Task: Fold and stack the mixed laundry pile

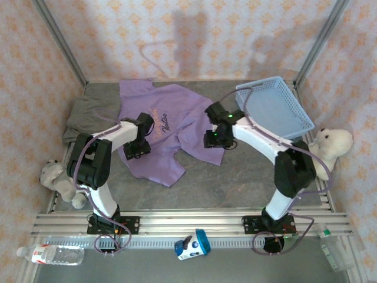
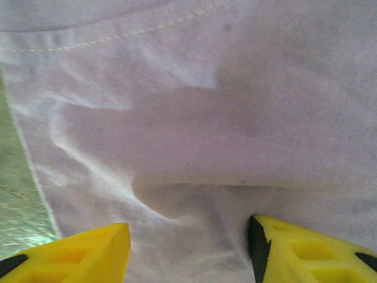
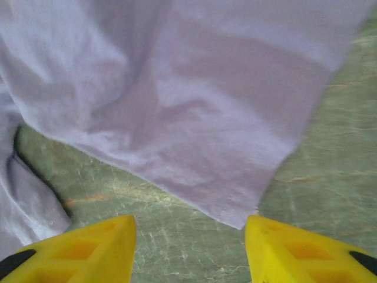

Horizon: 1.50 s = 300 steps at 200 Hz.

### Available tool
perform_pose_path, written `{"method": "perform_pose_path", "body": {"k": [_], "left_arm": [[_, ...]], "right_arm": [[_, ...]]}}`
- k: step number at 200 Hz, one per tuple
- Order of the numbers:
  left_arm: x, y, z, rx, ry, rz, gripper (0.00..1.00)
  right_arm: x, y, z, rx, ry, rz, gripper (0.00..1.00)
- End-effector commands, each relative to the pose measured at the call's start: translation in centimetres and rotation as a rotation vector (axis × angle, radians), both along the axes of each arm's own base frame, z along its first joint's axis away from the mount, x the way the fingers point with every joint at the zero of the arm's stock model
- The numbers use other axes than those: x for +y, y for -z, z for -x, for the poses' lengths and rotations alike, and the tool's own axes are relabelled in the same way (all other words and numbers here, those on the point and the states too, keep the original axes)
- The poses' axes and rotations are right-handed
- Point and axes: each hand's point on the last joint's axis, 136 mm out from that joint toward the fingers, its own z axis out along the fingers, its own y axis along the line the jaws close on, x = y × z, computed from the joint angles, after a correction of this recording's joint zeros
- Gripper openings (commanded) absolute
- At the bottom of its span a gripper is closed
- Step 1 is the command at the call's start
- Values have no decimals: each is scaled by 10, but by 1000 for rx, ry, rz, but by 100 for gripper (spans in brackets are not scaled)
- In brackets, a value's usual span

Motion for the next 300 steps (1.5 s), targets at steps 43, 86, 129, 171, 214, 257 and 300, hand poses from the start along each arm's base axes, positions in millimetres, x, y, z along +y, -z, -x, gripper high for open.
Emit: {"method": "perform_pose_path", "body": {"k": [43, 86, 129, 171, 214, 257, 300], "left_arm": [[15, -42, -5, 7, 88, -69, 67], [-3, -75, 9, -55, 89, 63, 75], [-31, -66, 52, -72, 43, 216, 76], [-66, -34, 90, -49, 59, 237, 77], [-60, -2, 92, -59, 0, 174, 68], [-43, 8, 69, -89, -5, 21, 47], [-42, -27, 48, -99, 108, -42, 2]], "right_arm": [[-11, 58, 24, 123, 182, -70, 47], [-8, 92, 33, 151, 190, -5, 45], [-30, 105, 26, 131, 213, 143, 3], [-94, 71, 18, 43, 229, 309, 0], [-96, 62, 23, 42, 197, 229, 0], [-86, 72, 26, 68, 216, 171, 0], [-92, 59, 25, 44, 195, 201, 0]]}}
